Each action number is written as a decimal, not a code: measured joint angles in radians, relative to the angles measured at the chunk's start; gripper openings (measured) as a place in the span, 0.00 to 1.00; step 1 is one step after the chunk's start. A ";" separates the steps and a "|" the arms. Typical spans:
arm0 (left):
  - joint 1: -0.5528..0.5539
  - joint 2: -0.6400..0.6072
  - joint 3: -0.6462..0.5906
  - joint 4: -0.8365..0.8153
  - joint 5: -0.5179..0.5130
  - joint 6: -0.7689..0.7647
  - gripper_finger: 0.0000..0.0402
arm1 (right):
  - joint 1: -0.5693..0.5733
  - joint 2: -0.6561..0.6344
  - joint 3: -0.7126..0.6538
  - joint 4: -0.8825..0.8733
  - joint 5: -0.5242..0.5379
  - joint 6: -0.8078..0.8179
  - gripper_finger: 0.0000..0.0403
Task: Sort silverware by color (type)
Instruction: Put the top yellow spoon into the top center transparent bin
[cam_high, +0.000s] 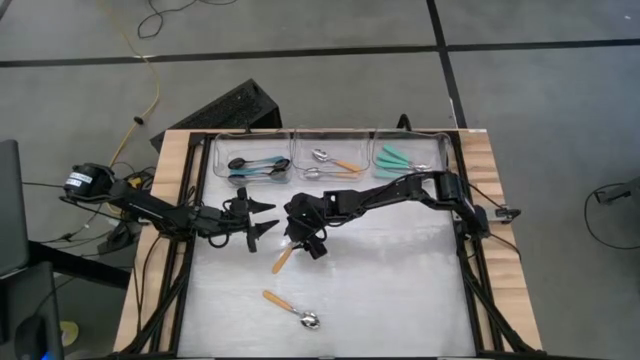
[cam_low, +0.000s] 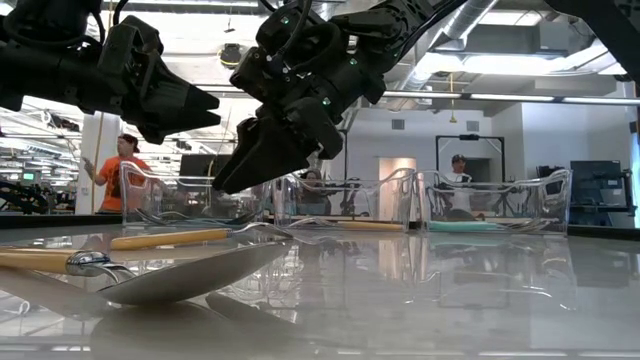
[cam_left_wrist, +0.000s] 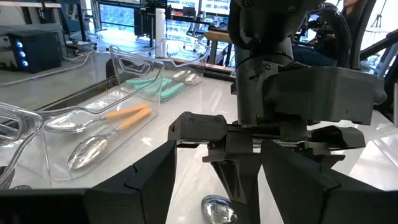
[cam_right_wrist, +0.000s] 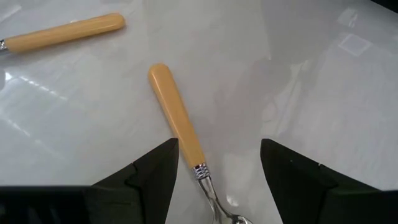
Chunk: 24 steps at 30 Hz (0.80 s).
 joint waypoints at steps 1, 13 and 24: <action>0.000 0.000 0.000 0.000 0.000 0.000 0.54 | 0.000 0.000 0.000 0.000 0.000 0.001 0.63; 0.000 0.000 0.000 0.000 0.000 0.000 0.54 | -0.005 0.003 0.000 0.003 0.006 -0.004 0.63; 0.000 0.000 0.000 -0.005 0.000 0.000 0.54 | 0.013 0.068 -0.002 0.018 0.009 -0.019 0.63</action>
